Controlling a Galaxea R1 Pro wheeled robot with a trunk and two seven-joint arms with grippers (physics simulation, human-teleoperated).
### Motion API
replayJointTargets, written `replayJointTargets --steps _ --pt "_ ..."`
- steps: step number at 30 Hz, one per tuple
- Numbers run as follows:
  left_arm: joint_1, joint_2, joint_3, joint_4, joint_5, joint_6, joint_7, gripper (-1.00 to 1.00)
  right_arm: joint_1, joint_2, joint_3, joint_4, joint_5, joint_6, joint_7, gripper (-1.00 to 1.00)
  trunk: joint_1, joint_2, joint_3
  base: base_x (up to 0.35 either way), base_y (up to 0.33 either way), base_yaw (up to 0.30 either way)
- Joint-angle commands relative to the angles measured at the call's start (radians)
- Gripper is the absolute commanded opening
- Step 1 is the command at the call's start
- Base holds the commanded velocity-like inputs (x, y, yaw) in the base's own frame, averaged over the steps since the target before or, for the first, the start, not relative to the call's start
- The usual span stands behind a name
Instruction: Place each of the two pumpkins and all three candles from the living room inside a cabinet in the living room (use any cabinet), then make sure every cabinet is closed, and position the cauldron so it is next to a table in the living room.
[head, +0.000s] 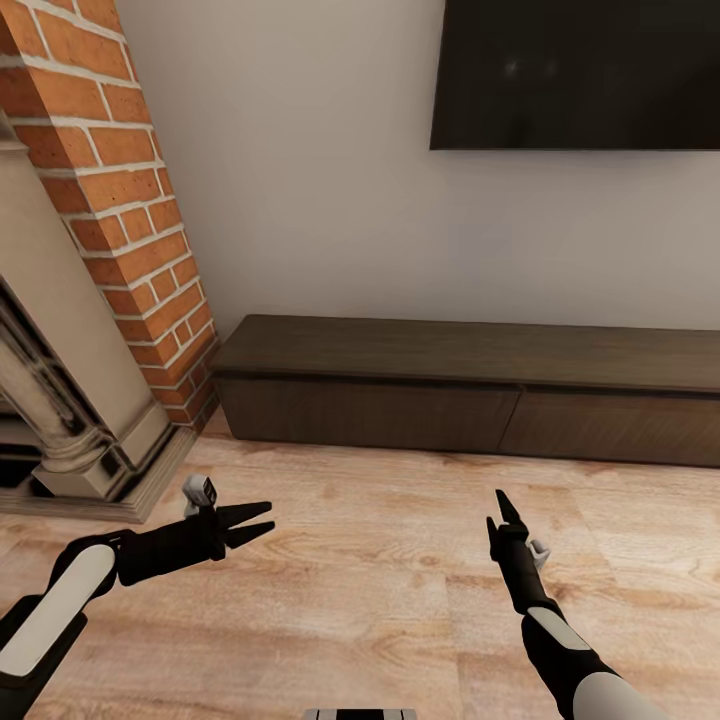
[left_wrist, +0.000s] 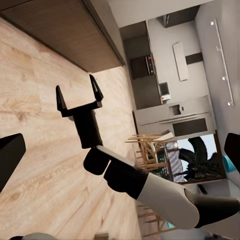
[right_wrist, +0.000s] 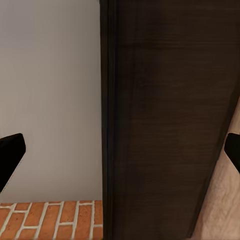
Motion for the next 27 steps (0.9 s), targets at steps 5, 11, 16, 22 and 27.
replayJointTargets --steps 5,11,16,22,27 --pt "0.008 0.002 0.000 -0.004 0.000 0.003 -0.004 1.00 -0.001 0.000 -0.001 0.001 -0.005 0.005 0.019 1.00 0.000 0.000 -0.001 0.152 0.000 0.000" --pt "0.009 0.001 0.000 -0.005 0.000 0.003 -0.004 1.00 -0.001 0.000 -0.001 0.001 -0.006 0.005 0.022 1.00 0.000 0.000 -0.001 0.079 0.000 0.000" --pt "0.009 0.002 0.001 -0.006 0.000 0.003 -0.004 1.00 0.000 0.001 -0.001 0.001 -0.006 0.004 0.024 1.00 0.000 0.000 -0.001 0.085 0.000 0.000" --pt "0.010 0.002 0.000 -0.006 0.000 0.003 -0.004 1.00 -0.001 0.001 -0.001 0.001 -0.006 0.004 0.024 1.00 0.000 0.000 -0.001 0.159 0.000 0.000" --pt "0.010 0.002 0.000 -0.008 0.000 0.003 -0.004 1.00 -0.001 0.001 -0.001 0.001 -0.005 0.004 0.024 1.00 0.000 0.000 -0.001 0.275 0.000 0.000"
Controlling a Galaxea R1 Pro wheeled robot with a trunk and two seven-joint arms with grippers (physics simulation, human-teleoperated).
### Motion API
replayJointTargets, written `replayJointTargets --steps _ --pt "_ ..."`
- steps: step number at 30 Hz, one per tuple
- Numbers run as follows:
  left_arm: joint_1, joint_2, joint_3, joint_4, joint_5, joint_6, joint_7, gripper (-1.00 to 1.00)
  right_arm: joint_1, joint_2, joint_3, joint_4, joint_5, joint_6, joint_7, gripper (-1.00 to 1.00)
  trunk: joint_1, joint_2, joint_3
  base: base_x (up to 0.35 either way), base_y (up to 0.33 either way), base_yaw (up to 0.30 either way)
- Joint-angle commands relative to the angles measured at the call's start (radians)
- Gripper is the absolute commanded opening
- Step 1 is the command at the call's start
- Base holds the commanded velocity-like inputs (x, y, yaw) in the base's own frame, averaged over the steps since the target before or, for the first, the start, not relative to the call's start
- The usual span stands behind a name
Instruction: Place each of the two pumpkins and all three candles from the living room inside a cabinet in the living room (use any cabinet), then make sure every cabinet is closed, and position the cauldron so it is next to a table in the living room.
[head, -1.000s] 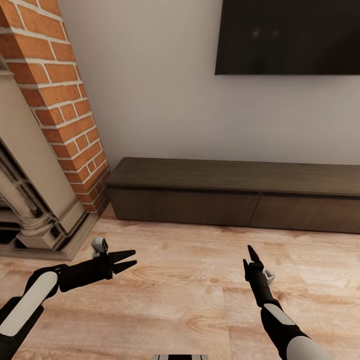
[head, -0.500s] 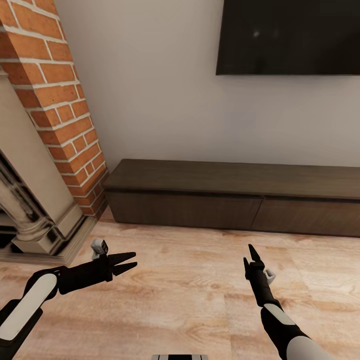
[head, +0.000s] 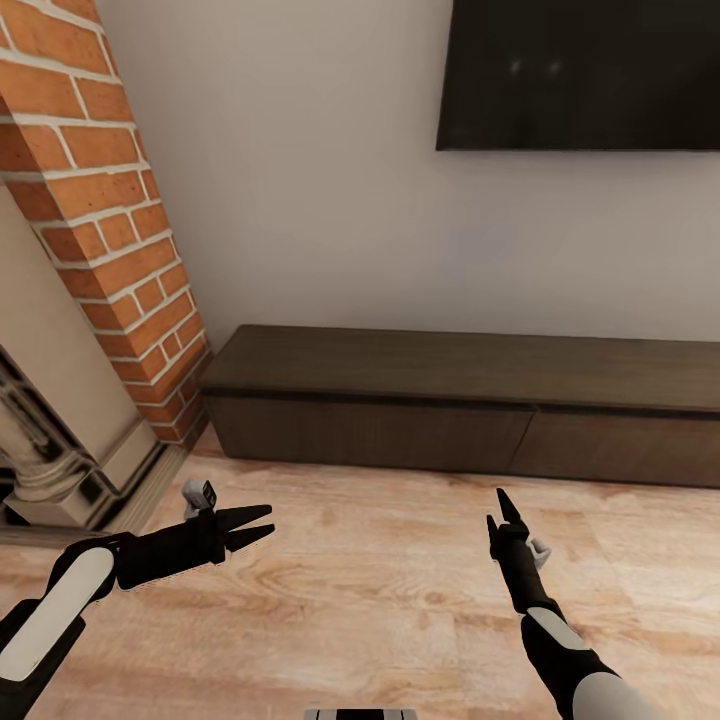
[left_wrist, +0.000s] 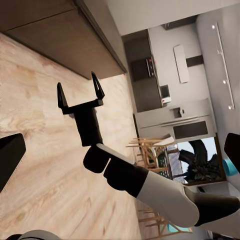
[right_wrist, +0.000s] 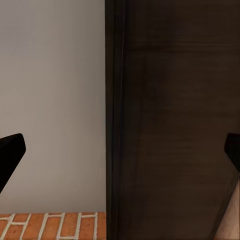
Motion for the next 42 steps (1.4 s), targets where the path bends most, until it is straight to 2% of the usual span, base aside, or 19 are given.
replayJointTargets --steps 1,24,33,39,42 --pt "-0.001 0.001 -0.001 0.000 0.000 0.003 -0.004 1.00 0.000 0.000 0.000 0.001 -0.004 0.004 0.003 1.00 0.000 0.000 -0.001 0.284 0.000 0.000" --pt "-0.001 -0.001 -0.002 0.000 0.000 0.003 -0.004 1.00 0.000 0.000 0.000 0.001 -0.005 0.004 0.003 1.00 0.000 0.000 -0.001 0.291 0.000 0.000" --pt "-0.001 -0.001 -0.001 0.000 0.001 0.003 -0.005 1.00 -0.001 0.000 0.000 0.001 -0.005 0.004 0.003 1.00 0.000 0.000 -0.001 0.076 0.000 0.000" --pt "0.001 -0.001 -0.002 -0.028 0.003 0.003 -0.005 1.00 0.000 0.000 0.000 0.000 -0.004 0.004 0.006 1.00 0.003 -0.002 -0.024 0.002 0.000 0.000" --pt "0.002 -0.001 -0.008 -0.036 0.036 0.003 -0.005 1.00 0.000 0.000 0.000 0.001 -0.004 0.004 0.032 1.00 0.004 -0.002 -0.036 0.000 0.000 0.000"
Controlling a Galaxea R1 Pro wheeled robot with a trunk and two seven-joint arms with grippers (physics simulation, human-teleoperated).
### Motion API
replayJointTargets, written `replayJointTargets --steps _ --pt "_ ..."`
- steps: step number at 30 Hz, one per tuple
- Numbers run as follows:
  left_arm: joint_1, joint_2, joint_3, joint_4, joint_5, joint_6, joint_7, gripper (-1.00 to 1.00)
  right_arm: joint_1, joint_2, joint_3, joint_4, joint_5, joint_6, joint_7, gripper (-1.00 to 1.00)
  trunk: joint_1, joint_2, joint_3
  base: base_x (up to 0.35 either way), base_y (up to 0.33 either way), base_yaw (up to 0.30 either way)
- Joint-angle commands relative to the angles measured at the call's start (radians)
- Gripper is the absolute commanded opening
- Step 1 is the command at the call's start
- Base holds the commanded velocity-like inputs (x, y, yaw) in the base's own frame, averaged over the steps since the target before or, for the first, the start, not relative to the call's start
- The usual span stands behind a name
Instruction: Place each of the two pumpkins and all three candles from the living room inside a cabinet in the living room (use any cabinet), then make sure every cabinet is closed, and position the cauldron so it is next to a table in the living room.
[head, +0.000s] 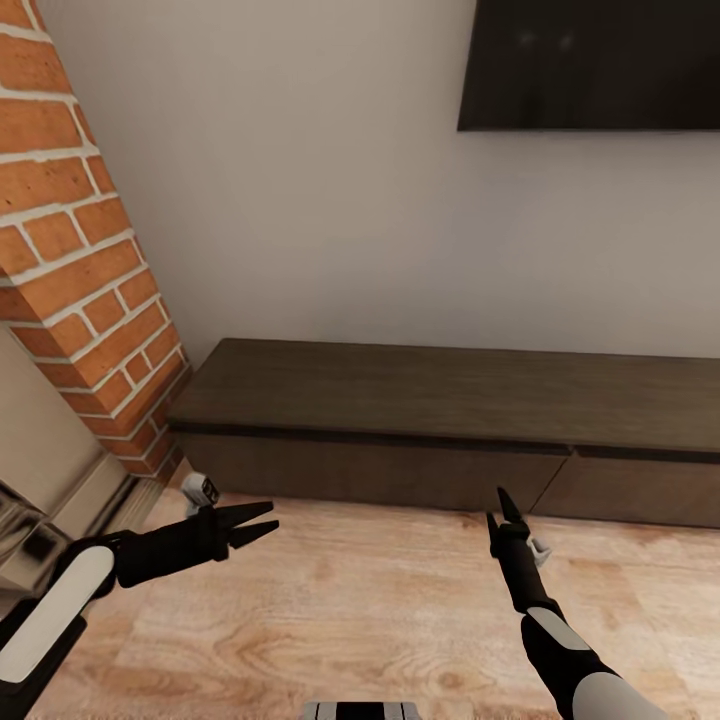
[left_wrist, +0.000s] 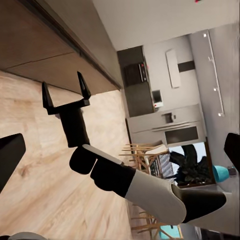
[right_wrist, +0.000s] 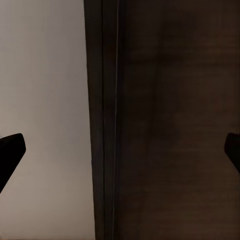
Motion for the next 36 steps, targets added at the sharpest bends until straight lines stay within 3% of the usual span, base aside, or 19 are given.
replayJointTargets --steps 1,4,7,11,18,26,36 --pt "-0.001 0.001 -0.006 0.000 0.009 0.003 -0.004 1.00 0.000 0.000 0.000 0.001 -0.004 0.004 0.009 1.00 0.000 -0.001 -0.005 0.000 0.000 0.000" --pt "0.000 0.003 -0.049 -0.004 0.051 0.003 -0.003 1.00 -0.001 0.000 0.000 0.001 -0.005 0.004 0.025 1.00 0.002 -0.001 -0.016 0.000 0.000 0.000" --pt "0.000 0.004 -0.062 -0.006 0.062 0.003 -0.002 1.00 -0.001 0.000 0.000 0.001 -0.004 0.004 0.029 1.00 0.003 -0.002 -0.028 0.000 0.000 0.000" --pt "0.000 0.004 -0.066 -0.006 0.066 0.003 -0.001 1.00 -0.001 0.000 0.000 0.000 -0.004 0.006 0.037 1.00 0.005 -0.003 -0.043 0.000 0.000 0.000" --pt "0.000 0.004 -0.068 -0.007 0.066 0.002 -0.001 1.00 -0.001 -0.001 0.000 -0.001 -0.003 0.006 0.056 1.00 0.005 -0.003 -0.043 0.000 0.000 0.000" --pt "0.000 0.004 -0.070 -0.006 0.065 0.002 -0.001 1.00 -0.001 -0.002 0.000 -0.002 -0.003 0.008 0.124 1.00 0.005 -0.003 -0.043 0.012 0.000 0.000" --pt "0.000 0.003 -0.071 -0.006 0.065 0.002 -0.001 1.00 -0.001 -0.003 0.000 -0.002 0.000 0.081 0.161 1.00 0.005 -0.003 -0.043 0.026 0.000 0.000"
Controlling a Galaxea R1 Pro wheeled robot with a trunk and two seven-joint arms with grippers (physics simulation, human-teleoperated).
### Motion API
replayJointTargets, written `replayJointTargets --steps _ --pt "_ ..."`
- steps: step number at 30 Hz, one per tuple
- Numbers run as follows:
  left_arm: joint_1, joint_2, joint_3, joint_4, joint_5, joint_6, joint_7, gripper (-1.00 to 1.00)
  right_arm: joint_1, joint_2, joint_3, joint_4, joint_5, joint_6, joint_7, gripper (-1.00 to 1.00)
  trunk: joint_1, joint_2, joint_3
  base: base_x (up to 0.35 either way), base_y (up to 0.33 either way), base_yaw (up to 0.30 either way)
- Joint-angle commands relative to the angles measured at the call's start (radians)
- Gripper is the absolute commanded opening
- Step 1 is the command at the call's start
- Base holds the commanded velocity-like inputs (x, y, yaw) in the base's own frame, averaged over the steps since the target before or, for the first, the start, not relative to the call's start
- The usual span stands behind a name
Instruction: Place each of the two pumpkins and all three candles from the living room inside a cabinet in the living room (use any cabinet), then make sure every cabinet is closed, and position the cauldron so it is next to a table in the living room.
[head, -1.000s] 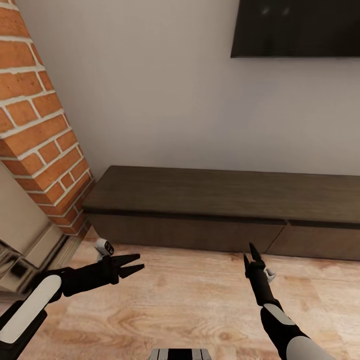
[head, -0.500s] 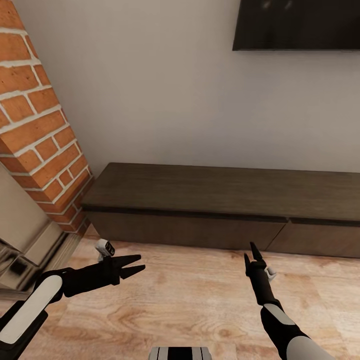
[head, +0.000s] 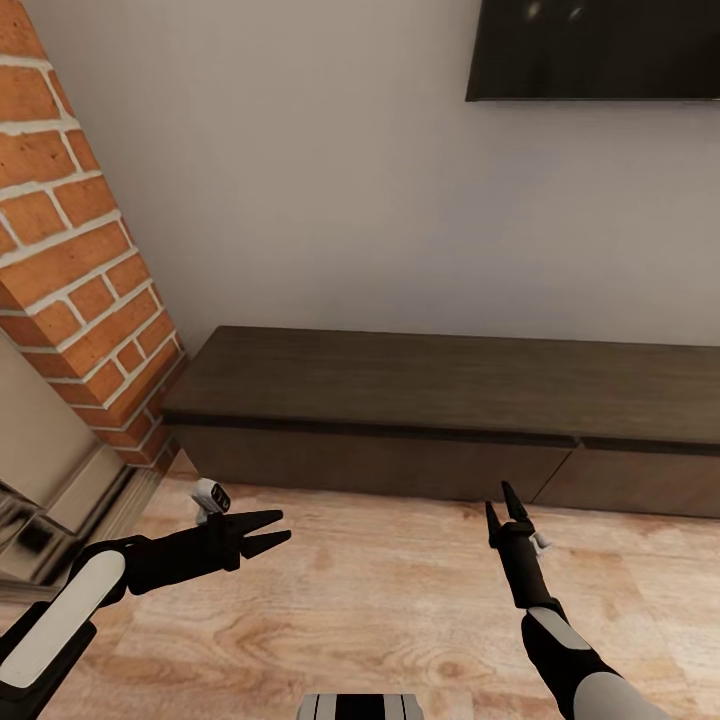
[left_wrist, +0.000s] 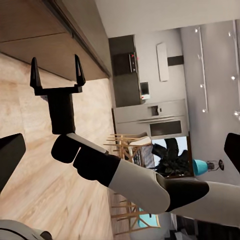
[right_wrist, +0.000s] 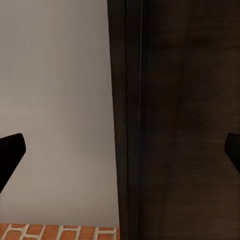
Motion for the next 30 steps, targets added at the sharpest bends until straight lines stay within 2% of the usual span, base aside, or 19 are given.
replayJointTargets --steps 1,10,30 --pt "-0.001 0.001 -0.001 0.000 0.000 0.002 -0.004 1.00 0.000 0.000 0.000 0.001 -0.006 0.011 0.004 1.00 0.000 0.000 -0.001 0.020 0.000 0.000" --pt "-0.001 0.000 -0.002 0.000 0.000 0.002 -0.004 1.00 -0.001 0.000 0.000 0.001 -0.006 0.011 0.006 1.00 0.000 0.000 -0.001 0.056 0.000 0.000" --pt "-0.001 0.000 -0.002 0.000 0.000 0.002 -0.004 1.00 0.000 0.001 0.000 0.001 -0.006 0.011 0.003 1.00 0.000 0.000 -0.001 0.134 0.000 0.000"
